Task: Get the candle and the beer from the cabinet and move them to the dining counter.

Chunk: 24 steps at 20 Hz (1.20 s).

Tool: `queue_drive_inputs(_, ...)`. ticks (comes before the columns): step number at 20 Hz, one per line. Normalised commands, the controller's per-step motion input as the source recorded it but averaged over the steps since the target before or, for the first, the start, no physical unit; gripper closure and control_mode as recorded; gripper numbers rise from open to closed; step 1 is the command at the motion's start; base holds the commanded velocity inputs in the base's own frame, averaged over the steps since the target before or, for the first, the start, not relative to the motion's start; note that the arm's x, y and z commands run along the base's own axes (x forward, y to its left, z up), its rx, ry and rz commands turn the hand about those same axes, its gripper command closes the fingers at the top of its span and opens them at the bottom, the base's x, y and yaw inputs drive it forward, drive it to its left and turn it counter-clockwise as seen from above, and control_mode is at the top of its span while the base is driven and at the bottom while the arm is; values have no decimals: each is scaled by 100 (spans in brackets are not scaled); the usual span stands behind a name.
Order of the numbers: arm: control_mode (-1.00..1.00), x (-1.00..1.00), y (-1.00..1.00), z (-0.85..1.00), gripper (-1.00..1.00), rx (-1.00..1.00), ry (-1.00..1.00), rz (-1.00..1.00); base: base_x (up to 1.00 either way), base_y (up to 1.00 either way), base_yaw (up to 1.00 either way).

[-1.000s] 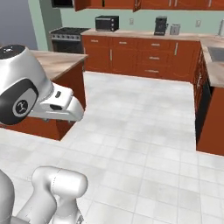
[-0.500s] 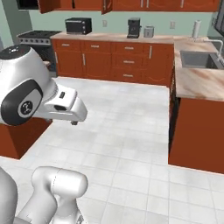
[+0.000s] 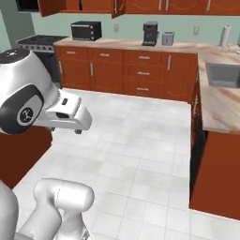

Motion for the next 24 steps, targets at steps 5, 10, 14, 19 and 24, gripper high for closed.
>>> queue_drive_inputs(5, 100, 0, 0, 0, -100, 0, 0, 0, 100, 41, 2)
queue_drive_inputs(10, 100, 0, 0, 0, -100, 0, 0, 0, 100, 52, 7)
queue_drive_inputs(14, 100, 0, 0, 0, -100, 0, 0, 0, 100, 10, 17)
queue_drive_inputs(19, 100, 0, 0, 0, -100, 0, 0, 0, 100, 0, 17)
queue_drive_inputs(24, 100, 0, 0, 0, -100, 0, 0, 0, 100, 0, 17)
